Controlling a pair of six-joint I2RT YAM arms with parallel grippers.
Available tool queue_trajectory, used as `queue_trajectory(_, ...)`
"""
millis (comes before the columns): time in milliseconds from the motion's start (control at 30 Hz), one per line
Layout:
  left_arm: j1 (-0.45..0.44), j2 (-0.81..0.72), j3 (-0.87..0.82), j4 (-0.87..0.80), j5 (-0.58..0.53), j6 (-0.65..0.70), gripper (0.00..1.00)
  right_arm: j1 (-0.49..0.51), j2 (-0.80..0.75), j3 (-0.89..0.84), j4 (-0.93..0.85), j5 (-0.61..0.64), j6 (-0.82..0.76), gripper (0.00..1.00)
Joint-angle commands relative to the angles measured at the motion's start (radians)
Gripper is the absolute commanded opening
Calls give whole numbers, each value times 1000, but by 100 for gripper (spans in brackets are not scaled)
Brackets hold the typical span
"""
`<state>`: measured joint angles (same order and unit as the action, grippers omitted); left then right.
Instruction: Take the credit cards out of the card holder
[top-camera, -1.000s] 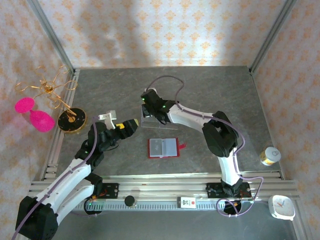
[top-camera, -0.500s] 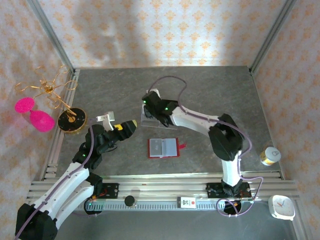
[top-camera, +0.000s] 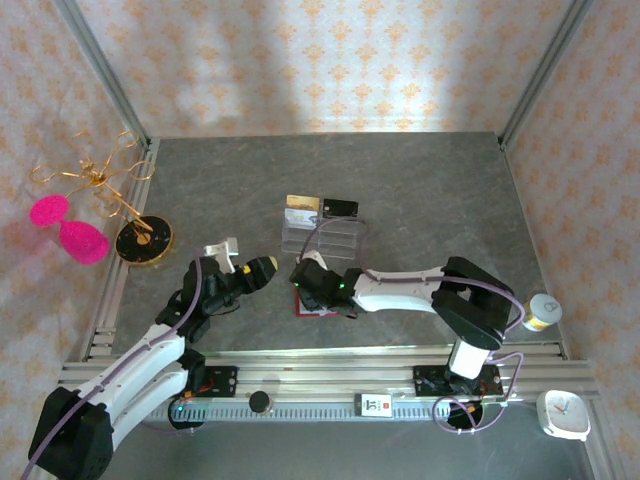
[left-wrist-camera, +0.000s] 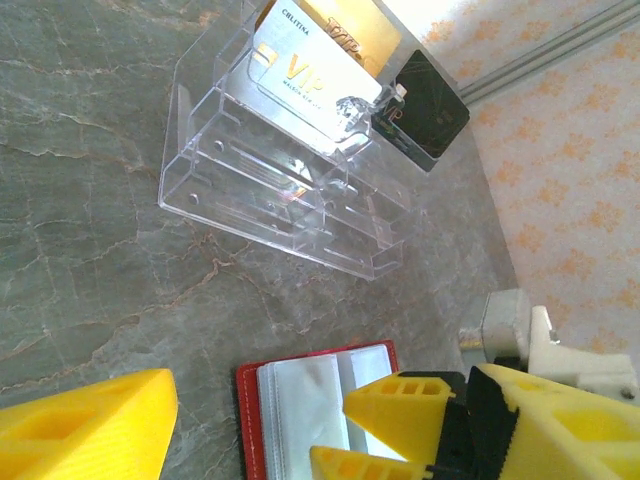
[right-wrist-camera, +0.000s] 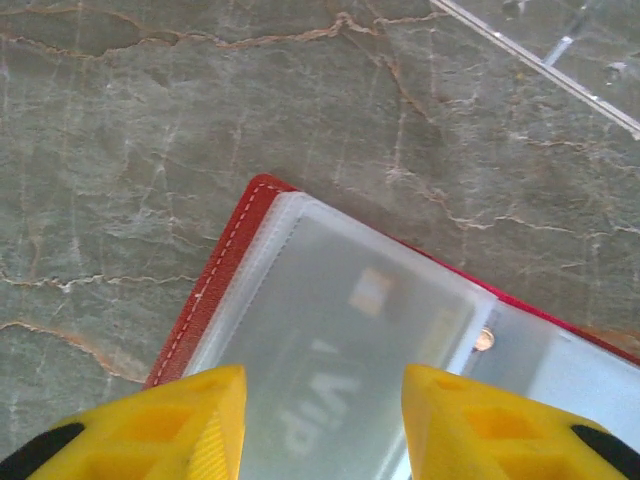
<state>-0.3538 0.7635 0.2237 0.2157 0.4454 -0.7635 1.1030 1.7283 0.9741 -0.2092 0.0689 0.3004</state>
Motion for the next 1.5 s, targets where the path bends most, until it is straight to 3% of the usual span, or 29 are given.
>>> queue_trajectory(0,-16,0,-7,40,-6,-8,76,12,21,19,22,68,22,45)
queue_trajectory(233,-46,5,-20,38,-25,-6,72,37,82,24,-14,95,26,43)
queue_trajectory(367,-68,15,-27,48,-25,-7,63,40,67,2,7,98,48,19)
queue_trajectory(567,-123,87,-46,115,-30,-22,46,39,-9,-47,111,97,89,1)
queue_trajectory(833,-184,239,-44,243,-22,-48,12,40,-104,-133,271,64,190,0)
queue_trajectory(1100,-220,378,16,248,-24,-20,4,38,-123,-150,286,63,227,0)
queue_trajectory(1200,-246,448,53,254,-9,-9,4,38,-149,-168,294,83,248,6)
queue_trajectory(1300,-280,501,100,239,-8,11,4,40,-200,-183,263,155,272,35)
queue_trajectory(1333,-290,517,115,235,-5,17,4,39,-226,-191,242,191,273,39)
queue_trajectory(1467,-314,606,171,235,18,30,7,33,-356,-237,173,313,278,47)
